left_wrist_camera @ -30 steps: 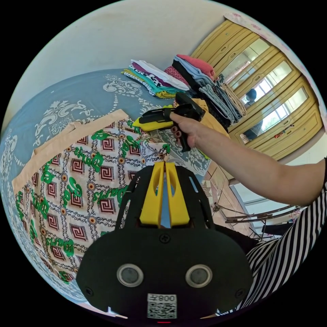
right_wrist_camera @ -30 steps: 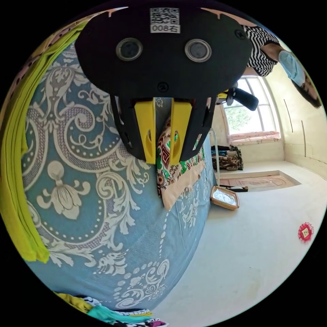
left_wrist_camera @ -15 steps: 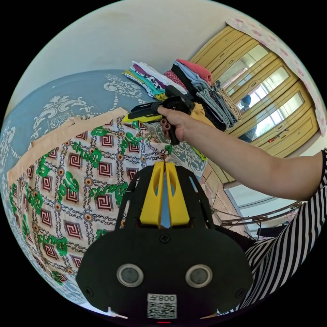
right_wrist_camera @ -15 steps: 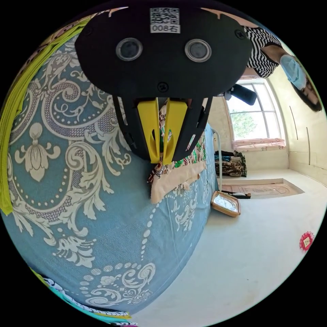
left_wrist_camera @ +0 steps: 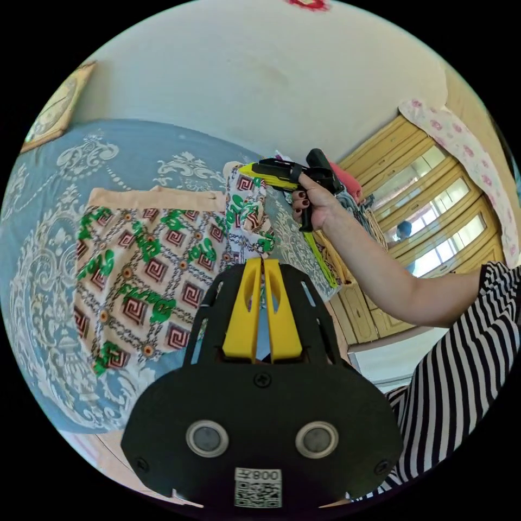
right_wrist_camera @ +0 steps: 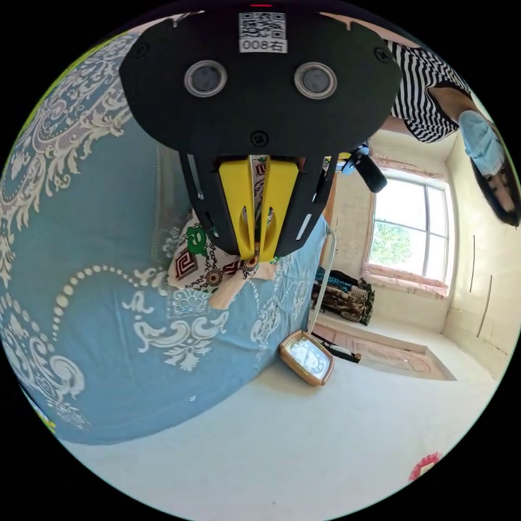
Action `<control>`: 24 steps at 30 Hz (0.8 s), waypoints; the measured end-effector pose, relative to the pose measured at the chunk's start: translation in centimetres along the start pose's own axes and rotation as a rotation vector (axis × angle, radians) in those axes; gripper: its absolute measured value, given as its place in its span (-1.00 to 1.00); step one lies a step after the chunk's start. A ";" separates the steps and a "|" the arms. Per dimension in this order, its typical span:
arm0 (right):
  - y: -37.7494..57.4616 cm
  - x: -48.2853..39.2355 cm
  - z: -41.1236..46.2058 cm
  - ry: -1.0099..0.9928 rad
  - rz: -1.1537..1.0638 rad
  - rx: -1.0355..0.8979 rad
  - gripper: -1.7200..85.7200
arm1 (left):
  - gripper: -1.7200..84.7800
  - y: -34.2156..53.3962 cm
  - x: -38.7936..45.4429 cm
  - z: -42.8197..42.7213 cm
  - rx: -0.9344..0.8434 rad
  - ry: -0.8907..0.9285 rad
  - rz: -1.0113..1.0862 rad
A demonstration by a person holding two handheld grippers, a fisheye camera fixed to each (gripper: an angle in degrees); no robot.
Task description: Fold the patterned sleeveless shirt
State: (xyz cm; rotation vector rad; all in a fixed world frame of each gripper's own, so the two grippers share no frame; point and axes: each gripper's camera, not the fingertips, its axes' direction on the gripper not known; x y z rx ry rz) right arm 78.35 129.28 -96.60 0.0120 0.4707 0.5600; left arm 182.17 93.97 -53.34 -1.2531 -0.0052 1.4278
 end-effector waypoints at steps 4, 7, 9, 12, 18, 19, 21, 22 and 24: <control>-1.7 -2.9 6.2 -0.001 -0.041 -0.065 -0.94 | -0.94 2.1 -3.9 -7.1 0.054 -0.043 -0.125; -3.0 -4.8 11.5 0.007 -0.059 -0.125 -0.94 | -0.95 3.7 -6.7 -11.3 0.086 -0.053 -0.223; -3.8 -6.2 15.6 0.024 -0.077 -0.181 -0.94 | -0.95 4.6 -8.0 -13.6 0.105 -0.060 -0.268; -4.7 -7.6 20.0 0.052 -0.101 -0.237 -0.94 | -0.95 5.7 -9.8 -17.3 0.132 -0.047 -0.328; -6.1 -8.9 27.2 0.115 -0.116 -0.335 -0.94 | -0.95 7.5 -13.1 -22.7 0.168 0.013 -0.442; -6.2 -9.0 27.9 0.118 -0.115 -0.345 -0.93 | -0.95 7.7 -13.7 -23.6 0.171 0.026 -0.462; -6.5 -8.8 30.4 0.131 -0.103 -0.373 -0.93 | -0.95 8.2 -14.8 -24.9 0.177 0.042 -0.500; -6.6 -8.8 31.0 0.135 -0.097 -0.381 -0.92 | -0.95 8.5 -15.5 -25.8 0.179 0.058 -0.524; -6.7 -8.5 32.9 0.153 -0.090 -0.400 -0.91 | -0.95 9.0 -16.4 -27.1 0.188 0.068 -0.557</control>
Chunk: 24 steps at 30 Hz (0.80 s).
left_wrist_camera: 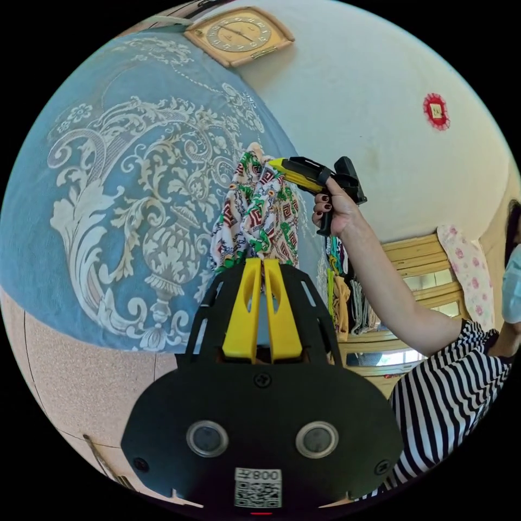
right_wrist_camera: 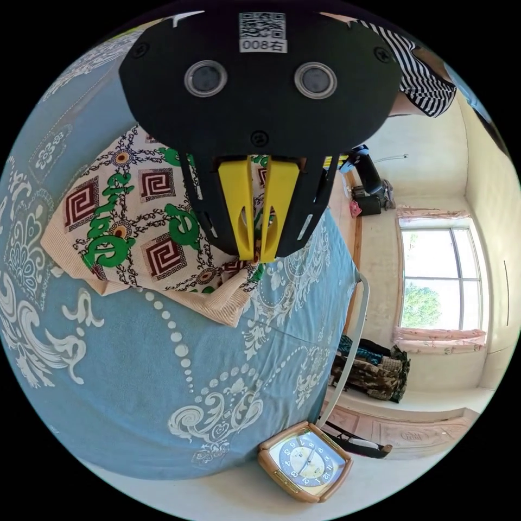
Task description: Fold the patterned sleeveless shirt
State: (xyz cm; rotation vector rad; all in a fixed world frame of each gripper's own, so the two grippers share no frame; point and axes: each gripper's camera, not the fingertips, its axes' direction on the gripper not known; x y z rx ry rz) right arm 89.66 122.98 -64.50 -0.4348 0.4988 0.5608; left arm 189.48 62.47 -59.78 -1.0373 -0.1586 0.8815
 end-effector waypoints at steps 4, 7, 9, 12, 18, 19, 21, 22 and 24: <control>-0.8 0.2 1.5 -0.018 0.005 0.001 -0.89 | -0.94 -0.5 -1.3 -3.4 0.016 0.023 -0.048; -1.1 0.3 2.2 -0.041 -0.009 0.010 -0.86 | -0.94 -1.0 -1.9 -5.9 0.044 0.060 -0.074; -1.2 0.0 2.3 -0.067 -0.038 0.020 -0.83 | -0.94 -1.3 -2.3 -7.2 0.054 0.090 -0.088; -1.4 -0.1 2.0 -0.039 -0.068 0.036 -0.82 | -0.94 -1.8 -2.7 -9.5 0.068 0.109 -0.107; 2.7 2.6 -0.2 -0.067 -0.096 0.096 -0.81 | -0.95 -2.0 -2.9 -14.4 0.081 0.081 -0.121; 3.6 3.2 -0.5 -0.068 -0.089 0.103 -0.81 | -0.95 -1.8 -3.2 -15.6 0.090 0.075 -0.131; 8.1 5.9 -1.4 -0.075 -0.038 0.119 -0.80 | -0.94 -1.6 -3.7 -17.2 0.095 0.078 -0.147; 9.4 6.6 -1.6 -0.075 -0.021 0.120 -0.79 | -0.94 -1.5 -4.0 -18.2 0.091 0.080 -0.154; 14.4 9.4 -1.5 -0.075 0.074 0.108 -0.78 | -0.93 -1.5 -4.1 -19.2 0.078 0.080 -0.157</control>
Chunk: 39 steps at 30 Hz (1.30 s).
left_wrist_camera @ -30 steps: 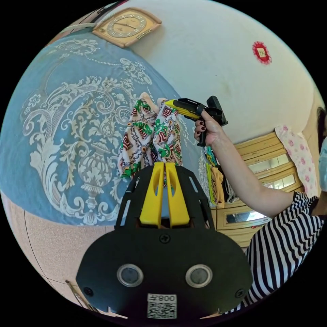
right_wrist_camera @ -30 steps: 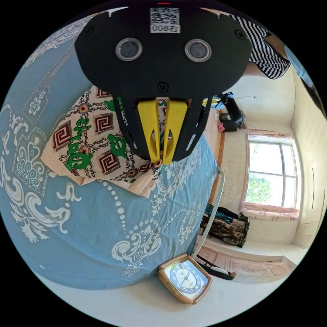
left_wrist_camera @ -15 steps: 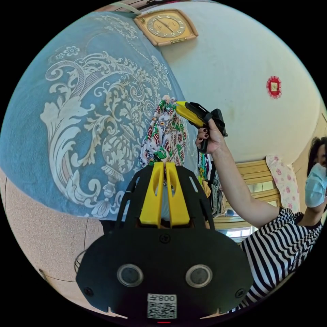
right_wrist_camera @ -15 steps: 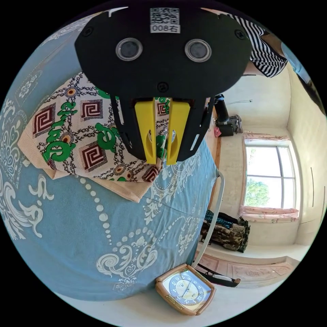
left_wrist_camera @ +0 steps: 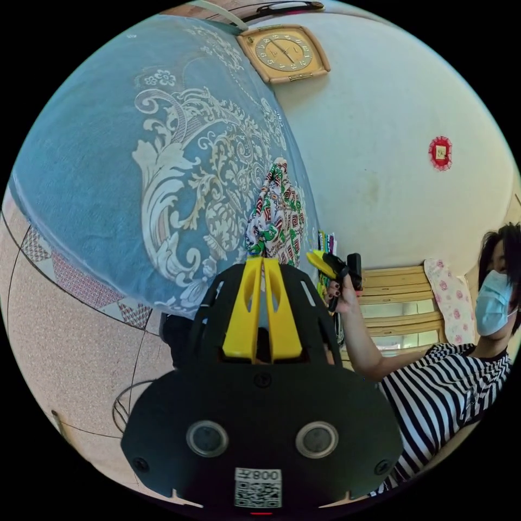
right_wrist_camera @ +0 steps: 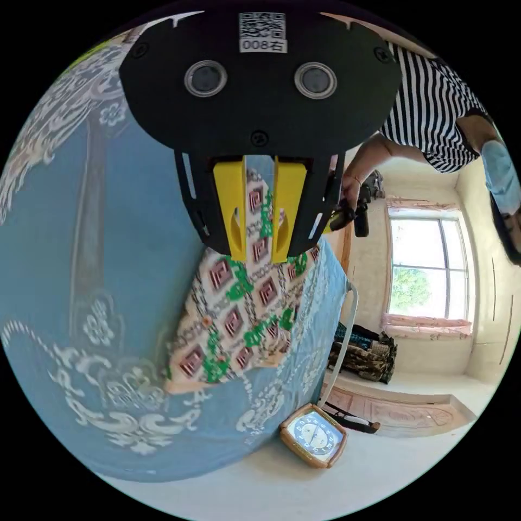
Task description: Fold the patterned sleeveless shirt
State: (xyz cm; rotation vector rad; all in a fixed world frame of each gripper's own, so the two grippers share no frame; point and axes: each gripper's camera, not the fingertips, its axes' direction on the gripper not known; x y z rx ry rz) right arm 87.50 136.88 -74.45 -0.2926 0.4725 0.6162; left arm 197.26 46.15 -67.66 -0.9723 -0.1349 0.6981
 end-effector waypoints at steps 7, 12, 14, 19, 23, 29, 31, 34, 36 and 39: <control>7.8 4.9 1.6 -0.124 0.166 -0.007 -0.77 | -0.83 -0.7 0.1 -1.0 -0.090 0.105 -0.041; 8.3 5.4 2.2 -0.133 0.147 -0.033 -0.77 | -0.81 -1.3 0.5 -1.8 -0.131 0.120 -0.051; 8.5 5.8 2.1 -0.140 0.151 -0.035 -0.77 | -0.81 -1.6 0.5 -2.2 -0.150 0.127 -0.057; 9.6 7.1 2.5 -0.196 0.166 -0.062 -0.80 | -0.80 -2.0 0.6 -3.2 -0.165 0.144 -0.066; 10.6 9.1 2.2 -0.262 0.207 -0.039 -0.88 | -0.80 -2.5 0.5 -4.3 -0.178 0.148 -0.066; 11.8 10.1 1.1 -0.399 0.197 -0.003 -0.93 | -0.77 -3.3 -0.3 -5.2 -0.187 0.197 -0.100; 12.3 10.2 0.3 -0.461 0.185 0.025 -0.93 | -0.75 -3.5 -0.6 -5.5 -0.171 0.228 -0.111; 13.0 10.2 -1.2 -0.484 0.163 0.049 -0.94 | -0.72 -4.0 -0.8 -5.8 -0.149 0.273 -0.123; 13.5 10.0 -2.2 -0.501 0.140 0.065 -0.94 | -0.71 -4.4 -1.0 -6.0 -0.130 0.293 -0.138; 14.1 9.9 -3.0 -0.499 0.120 0.071 -0.94 | -0.69 -5.0 -0.9 -6.4 -0.096 0.275 -0.147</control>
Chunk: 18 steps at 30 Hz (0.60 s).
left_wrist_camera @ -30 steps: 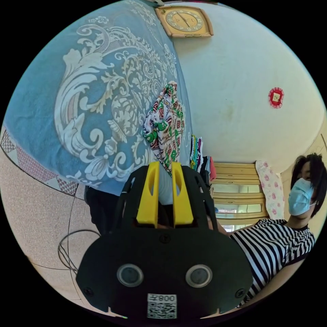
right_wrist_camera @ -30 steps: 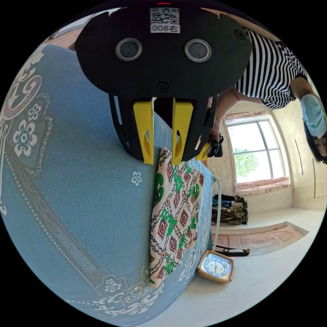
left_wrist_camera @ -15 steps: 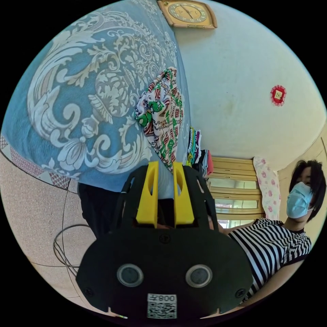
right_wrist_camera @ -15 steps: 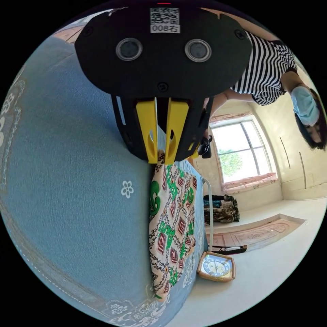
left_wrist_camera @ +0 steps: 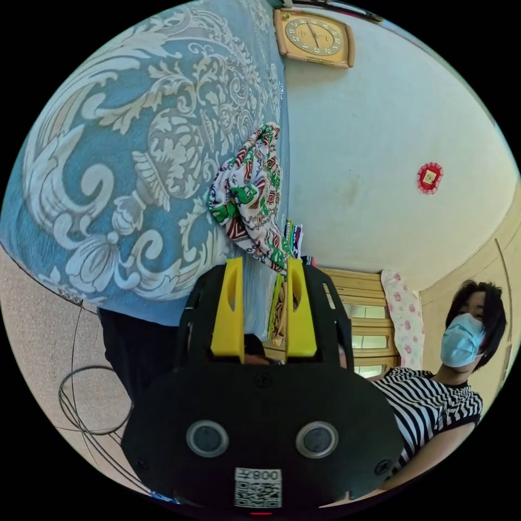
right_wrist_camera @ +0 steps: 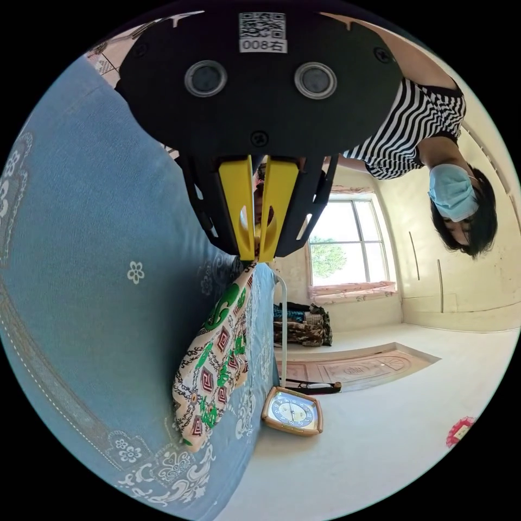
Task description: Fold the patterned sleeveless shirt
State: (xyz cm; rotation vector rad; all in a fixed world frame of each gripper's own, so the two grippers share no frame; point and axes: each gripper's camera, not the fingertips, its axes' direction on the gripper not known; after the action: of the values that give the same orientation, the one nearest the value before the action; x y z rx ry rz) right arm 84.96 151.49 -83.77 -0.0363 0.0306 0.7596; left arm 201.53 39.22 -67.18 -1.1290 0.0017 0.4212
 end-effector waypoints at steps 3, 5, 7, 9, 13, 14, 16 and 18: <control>0.6 0.0 -0.6 -0.002 -0.002 0.003 -0.94 | -0.69 -0.6 0.1 -0.6 0.057 -0.012 -0.015; 1.1 0.1 -0.8 -0.005 -0.005 0.003 -0.94 | -0.69 -1.0 -0.2 -1.2 0.109 -0.015 -0.035; 1.6 0.1 -1.1 -0.007 -0.007 0.007 -0.94 | -0.70 -1.2 -0.5 -1.5 0.139 -0.010 -0.053; 2.1 0.1 -1.4 -0.011 -0.012 0.007 -0.94 | -0.71 -1.4 -0.8 -1.8 0.164 -0.003 -0.068; 2.9 0.1 -1.8 -0.017 -0.018 0.015 -0.94 | -0.72 -0.9 -1.3 -1.8 0.172 0.031 -0.100; 3.1 0.1 -1.8 -0.019 -0.020 0.016 -0.94 | -0.72 -0.2 -1.3 -1.6 0.167 0.030 -0.113; 3.5 0.1 -1.8 -0.017 -0.026 0.012 -0.94 | -0.72 1.2 -1.8 -1.1 0.159 0.064 -0.150; 4.0 0.2 -1.8 -0.026 -0.029 0.011 -0.94 | -0.72 2.4 -2.5 0.3 0.128 0.106 -0.190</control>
State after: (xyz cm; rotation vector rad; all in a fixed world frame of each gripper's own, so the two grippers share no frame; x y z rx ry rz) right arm 82.31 154.39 -85.65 -0.0160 0.0091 0.7313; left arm 198.37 39.53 -68.66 -1.0136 0.0142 0.1887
